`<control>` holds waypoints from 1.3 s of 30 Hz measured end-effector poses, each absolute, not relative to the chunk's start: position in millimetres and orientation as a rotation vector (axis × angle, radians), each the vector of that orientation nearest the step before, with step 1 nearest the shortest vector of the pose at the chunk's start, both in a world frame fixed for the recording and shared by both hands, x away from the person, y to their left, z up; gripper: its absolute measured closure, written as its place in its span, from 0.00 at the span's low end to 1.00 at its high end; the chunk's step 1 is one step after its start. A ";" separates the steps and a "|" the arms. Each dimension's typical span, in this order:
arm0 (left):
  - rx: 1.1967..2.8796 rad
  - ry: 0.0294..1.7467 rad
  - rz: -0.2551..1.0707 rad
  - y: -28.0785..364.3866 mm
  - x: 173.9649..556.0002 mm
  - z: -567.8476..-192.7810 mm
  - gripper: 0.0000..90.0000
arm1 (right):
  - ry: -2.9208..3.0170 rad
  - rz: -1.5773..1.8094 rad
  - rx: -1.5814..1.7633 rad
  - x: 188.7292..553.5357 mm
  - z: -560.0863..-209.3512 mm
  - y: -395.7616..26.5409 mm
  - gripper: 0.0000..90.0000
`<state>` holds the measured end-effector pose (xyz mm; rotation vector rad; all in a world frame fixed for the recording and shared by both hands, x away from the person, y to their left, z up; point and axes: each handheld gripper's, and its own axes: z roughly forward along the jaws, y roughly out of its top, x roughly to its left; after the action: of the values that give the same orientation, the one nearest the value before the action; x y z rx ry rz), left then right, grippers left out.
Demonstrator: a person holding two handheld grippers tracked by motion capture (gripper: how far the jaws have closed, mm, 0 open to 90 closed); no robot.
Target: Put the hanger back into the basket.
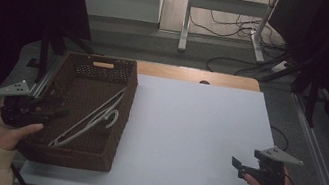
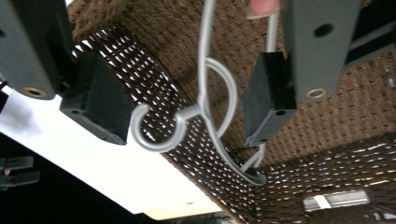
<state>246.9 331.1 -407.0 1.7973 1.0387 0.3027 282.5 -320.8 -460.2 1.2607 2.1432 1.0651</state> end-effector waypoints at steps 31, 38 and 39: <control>1.970 0.970 0.350 230.9 213.3 -428.9 0.27 | 2.357 1.101 1.104 289.3 -468.3 -296.0 0.14; 1.950 1.031 0.393 240.1 211.6 -432.8 0.28 | 2.410 1.107 1.077 290.0 -471.3 -296.4 0.14; 1.949 1.031 0.394 240.5 211.7 -432.7 0.28 | 2.411 1.107 1.074 289.7 -471.1 -296.6 0.14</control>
<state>211.7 240.5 -432.7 1.9486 1.0312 0.3945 289.7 -296.6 -471.1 1.0737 2.4111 1.1073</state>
